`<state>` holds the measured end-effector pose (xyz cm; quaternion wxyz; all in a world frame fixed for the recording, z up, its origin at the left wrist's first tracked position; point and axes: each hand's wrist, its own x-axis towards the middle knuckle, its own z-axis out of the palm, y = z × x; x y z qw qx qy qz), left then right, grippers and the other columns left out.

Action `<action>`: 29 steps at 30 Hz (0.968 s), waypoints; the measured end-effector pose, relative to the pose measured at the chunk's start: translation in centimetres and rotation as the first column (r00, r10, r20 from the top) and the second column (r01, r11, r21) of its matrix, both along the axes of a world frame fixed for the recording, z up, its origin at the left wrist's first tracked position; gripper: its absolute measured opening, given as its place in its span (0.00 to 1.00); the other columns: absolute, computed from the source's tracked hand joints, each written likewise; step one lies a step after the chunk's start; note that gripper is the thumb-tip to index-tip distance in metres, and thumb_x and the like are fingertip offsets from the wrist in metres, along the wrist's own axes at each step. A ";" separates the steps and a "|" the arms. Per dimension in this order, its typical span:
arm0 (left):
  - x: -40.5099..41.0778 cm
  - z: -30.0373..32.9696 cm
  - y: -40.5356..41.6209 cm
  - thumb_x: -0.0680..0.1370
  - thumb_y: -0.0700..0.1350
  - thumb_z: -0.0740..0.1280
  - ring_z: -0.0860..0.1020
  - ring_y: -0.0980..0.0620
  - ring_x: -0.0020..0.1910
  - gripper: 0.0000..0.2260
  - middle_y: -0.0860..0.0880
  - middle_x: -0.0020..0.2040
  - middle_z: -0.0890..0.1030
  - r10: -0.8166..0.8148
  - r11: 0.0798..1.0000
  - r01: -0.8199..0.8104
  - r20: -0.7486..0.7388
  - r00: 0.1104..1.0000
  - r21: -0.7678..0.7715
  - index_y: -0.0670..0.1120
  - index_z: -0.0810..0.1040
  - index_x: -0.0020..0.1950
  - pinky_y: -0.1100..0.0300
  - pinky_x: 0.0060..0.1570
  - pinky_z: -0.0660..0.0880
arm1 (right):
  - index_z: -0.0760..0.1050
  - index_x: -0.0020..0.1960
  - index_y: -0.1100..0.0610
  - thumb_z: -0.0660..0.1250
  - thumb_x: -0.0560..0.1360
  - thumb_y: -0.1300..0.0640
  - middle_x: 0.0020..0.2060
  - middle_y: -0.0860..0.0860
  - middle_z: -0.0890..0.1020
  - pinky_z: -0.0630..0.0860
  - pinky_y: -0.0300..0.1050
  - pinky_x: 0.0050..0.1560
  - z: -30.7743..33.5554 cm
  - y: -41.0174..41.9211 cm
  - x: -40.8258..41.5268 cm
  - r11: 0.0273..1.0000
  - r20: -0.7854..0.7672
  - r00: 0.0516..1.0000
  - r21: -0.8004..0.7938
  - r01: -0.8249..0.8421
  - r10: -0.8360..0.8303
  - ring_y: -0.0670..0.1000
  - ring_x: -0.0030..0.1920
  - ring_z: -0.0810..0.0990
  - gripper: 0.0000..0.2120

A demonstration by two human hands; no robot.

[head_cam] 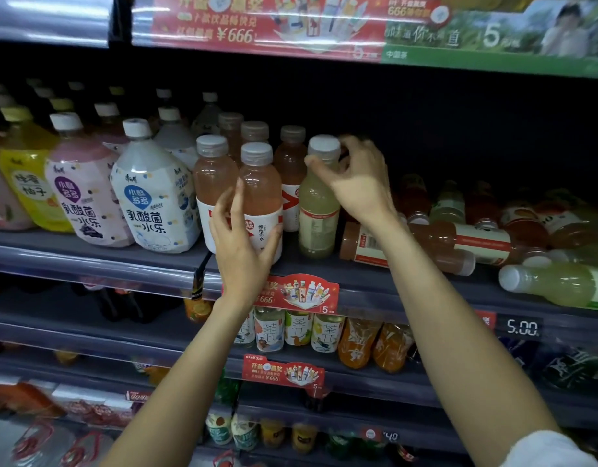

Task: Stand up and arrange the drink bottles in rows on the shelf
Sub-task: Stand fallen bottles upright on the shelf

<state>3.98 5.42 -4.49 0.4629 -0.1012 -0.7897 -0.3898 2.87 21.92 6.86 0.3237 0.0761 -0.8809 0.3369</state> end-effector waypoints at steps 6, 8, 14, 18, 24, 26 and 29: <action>0.2 0.2 -0.3 0.74 0.50 0.74 0.66 0.48 0.66 0.36 0.40 0.66 0.69 0.006 1.000 -0.007 0.033 0.999 0.015 0.48 0.59 0.76 0.81 0.59 0.56 | 0.70 0.66 0.55 0.70 0.70 0.40 0.60 0.53 0.76 0.76 0.51 0.56 0.7 -1.2 -0.5 0.984 0.240 0.961 -0.144 -0.107 0.140 0.53 0.59 0.76 0.30; 0.1 0.2 -0.4 0.74 0.51 0.73 0.66 0.48 0.66 0.36 0.40 0.66 0.69 0.006 1.000 -0.006 0.037 0.999 0.009 0.48 0.58 0.76 0.82 0.58 0.55 | 0.63 0.71 0.51 0.72 0.69 0.42 0.63 0.53 0.72 0.73 0.50 0.56 -1.1 -0.7 0.6 0.993 0.238 0.964 -0.026 -0.119 0.122 0.52 0.60 0.73 0.36; 0.2 0.2 -0.6 0.74 0.52 0.73 0.66 0.47 0.65 0.36 0.41 0.66 0.69 -0.008 1.000 0.008 0.056 0.998 -0.004 0.49 0.58 0.76 0.75 0.58 0.58 | 0.64 0.69 0.52 0.76 0.68 0.53 0.60 0.54 0.74 0.74 0.47 0.53 -5.7 -1.1 0.4 0.994 0.144 0.986 -0.079 -0.077 0.088 0.54 0.58 0.75 0.34; 0.2 0.2 -0.7 0.74 0.51 0.73 0.66 0.48 0.65 0.36 0.41 0.65 0.69 -0.005 1.000 0.005 0.040 0.999 0.008 0.47 0.59 0.76 0.80 0.59 0.56 | 0.63 0.71 0.54 0.72 0.71 0.61 0.63 0.55 0.72 0.75 0.52 0.58 -7.2 -2.1 -0.4 0.989 0.096 0.989 -0.112 -0.101 0.112 0.54 0.62 0.73 0.32; 0.6 0.2 -0.3 0.74 0.49 0.73 0.63 0.50 0.67 0.35 0.40 0.68 0.66 0.017 0.999 -0.018 0.054 0.998 0.028 0.46 0.61 0.75 0.71 0.64 0.59 | 0.58 0.75 0.55 0.67 0.75 0.60 0.71 0.54 0.67 0.66 0.41 0.67 -8.0 0.8 2.6 0.990 0.226 0.964 -0.030 -0.140 0.143 0.52 0.65 0.72 0.31; 1.7 0.6 0.7 0.74 0.45 0.72 0.59 0.54 0.68 0.28 0.39 0.69 0.63 0.067 0.996 -0.064 -0.048 0.997 0.063 0.44 0.66 0.71 0.63 0.66 0.61 | 0.61 0.74 0.54 0.67 0.76 0.57 0.71 0.53 0.67 0.64 0.40 0.65 -7.8 3.8 4.4 0.989 0.193 0.980 0.133 -0.065 0.039 0.53 0.67 0.70 0.29; 3.9 2.0 3.3 0.73 0.40 0.70 0.63 0.52 0.65 0.17 0.44 0.64 0.66 -0.098 0.995 0.097 -0.232 0.968 -0.015 0.44 0.70 0.59 0.60 0.65 0.61 | 0.65 0.71 0.54 0.66 0.76 0.55 0.67 0.55 0.70 0.63 0.47 0.68 -7.8 8.7 7.1 0.978 0.178 0.979 0.195 0.068 -0.104 0.55 0.68 0.66 0.25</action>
